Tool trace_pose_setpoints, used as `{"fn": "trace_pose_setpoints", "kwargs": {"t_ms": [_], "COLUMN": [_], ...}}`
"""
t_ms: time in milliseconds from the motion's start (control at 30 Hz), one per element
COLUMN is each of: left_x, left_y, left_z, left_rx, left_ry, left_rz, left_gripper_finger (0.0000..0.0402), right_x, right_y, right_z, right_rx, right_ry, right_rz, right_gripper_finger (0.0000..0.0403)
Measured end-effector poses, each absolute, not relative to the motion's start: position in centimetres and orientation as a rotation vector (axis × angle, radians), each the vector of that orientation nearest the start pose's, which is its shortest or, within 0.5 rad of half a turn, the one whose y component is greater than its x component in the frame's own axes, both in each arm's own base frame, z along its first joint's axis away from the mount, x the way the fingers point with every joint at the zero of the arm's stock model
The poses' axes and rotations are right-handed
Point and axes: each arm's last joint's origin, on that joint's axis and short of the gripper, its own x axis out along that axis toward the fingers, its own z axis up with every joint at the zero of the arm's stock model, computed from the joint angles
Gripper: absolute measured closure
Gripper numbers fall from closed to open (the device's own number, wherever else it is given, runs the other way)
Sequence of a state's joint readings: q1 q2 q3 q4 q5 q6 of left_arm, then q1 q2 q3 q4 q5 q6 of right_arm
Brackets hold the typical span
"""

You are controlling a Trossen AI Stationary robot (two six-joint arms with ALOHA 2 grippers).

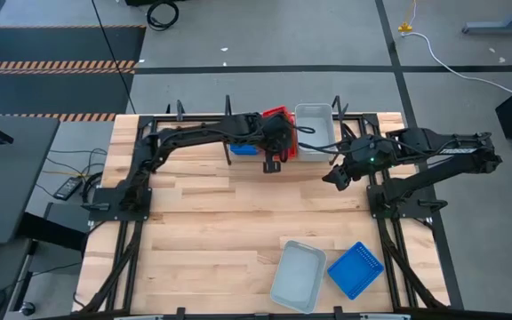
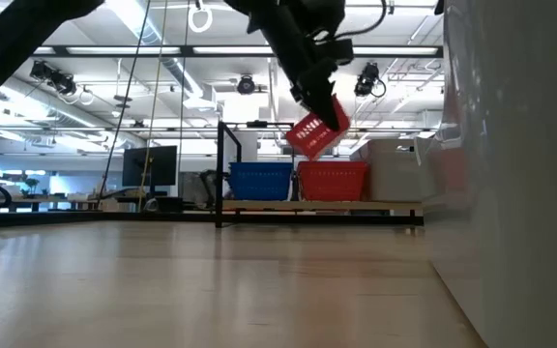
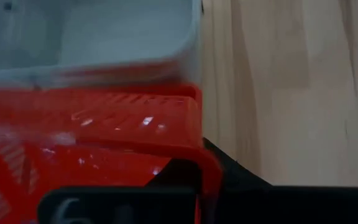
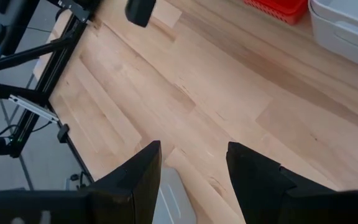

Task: Stack baskets on shelf by color
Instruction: Stack the red bin on the red bin on the shelf

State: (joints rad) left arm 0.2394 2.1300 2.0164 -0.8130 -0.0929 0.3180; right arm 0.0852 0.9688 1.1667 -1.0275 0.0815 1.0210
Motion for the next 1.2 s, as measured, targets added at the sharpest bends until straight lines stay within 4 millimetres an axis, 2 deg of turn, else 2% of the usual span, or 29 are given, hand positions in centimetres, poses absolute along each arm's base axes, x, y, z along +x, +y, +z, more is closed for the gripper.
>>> {"fn": "trace_pose_setpoints", "kwargs": {"t_ms": [300,833,1033,1200], "left_x": [46.1,46.2,45.5,43.9], "left_y": [11.5,11.5,11.5,10.8], "left_z": [27.0,27.1,28.3,30.9], "left_rx": [0.206,0.208,0.229,0.162], "left_ry": [0.971,0.958,0.962,0.94], "left_rz": [0.162,0.168,0.226,0.259], "left_gripper_finger": [0.0391,0.0312,0.0298,0.0297], "right_x": [16.3,16.3,16.3,16.2], "right_y": [1.2,1.2,1.2,1.2], "right_z": [35.7,35.6,35.6,35.6], "right_rx": [0.898,0.89,0.872,0.853], "right_ry": [0.756,0.762,0.765,0.781], "right_rz": [-0.411,-0.406,-0.399,-0.399], "right_gripper_finger": [0.0215,0.0215,0.0215,0.0215]}}
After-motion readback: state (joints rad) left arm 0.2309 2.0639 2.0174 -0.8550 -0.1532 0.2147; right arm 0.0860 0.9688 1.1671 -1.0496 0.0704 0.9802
